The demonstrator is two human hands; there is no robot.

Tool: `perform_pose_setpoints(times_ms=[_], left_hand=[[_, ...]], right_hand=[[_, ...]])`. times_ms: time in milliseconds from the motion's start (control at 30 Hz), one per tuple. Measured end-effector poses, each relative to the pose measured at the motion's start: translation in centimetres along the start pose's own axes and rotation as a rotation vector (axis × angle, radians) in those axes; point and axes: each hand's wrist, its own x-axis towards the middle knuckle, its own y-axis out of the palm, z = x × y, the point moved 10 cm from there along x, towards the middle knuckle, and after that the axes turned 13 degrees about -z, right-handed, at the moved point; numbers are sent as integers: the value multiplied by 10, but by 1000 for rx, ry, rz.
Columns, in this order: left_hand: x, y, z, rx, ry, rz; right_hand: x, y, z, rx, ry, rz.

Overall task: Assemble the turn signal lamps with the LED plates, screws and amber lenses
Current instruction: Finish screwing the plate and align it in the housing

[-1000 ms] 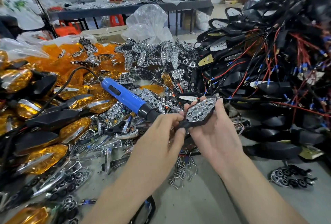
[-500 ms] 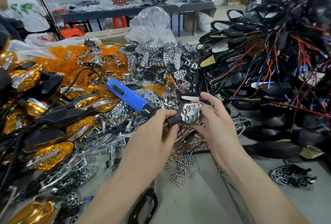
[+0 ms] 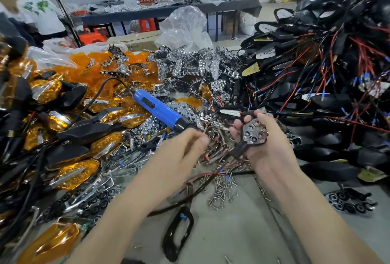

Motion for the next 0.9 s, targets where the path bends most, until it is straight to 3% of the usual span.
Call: perform_pose_setpoints(times_ms=[67, 167, 367, 500, 667, 767, 900], left_hand=[[-2, -2, 15, 187, -38, 4], [-6, 8, 6, 436, 74, 35], [-5, 21, -21, 506, 271, -29], [8, 3, -18, 619, 341, -176], [39, 18, 15, 985, 460, -6], [55, 19, 21, 968, 512, 83], [57, 19, 4, 966, 765, 140]], right_hand=[[2, -5, 3, 4, 11, -26], [2, -6, 6, -28, -14, 2], [0, -4, 5, -42, -23, 32], [1, -2, -1, -27, -4, 41], [2, -1, -13, 65, 67, -1], [6, -5, -14, 98, 85, -38], [10, -8, -11, 147, 67, -69]])
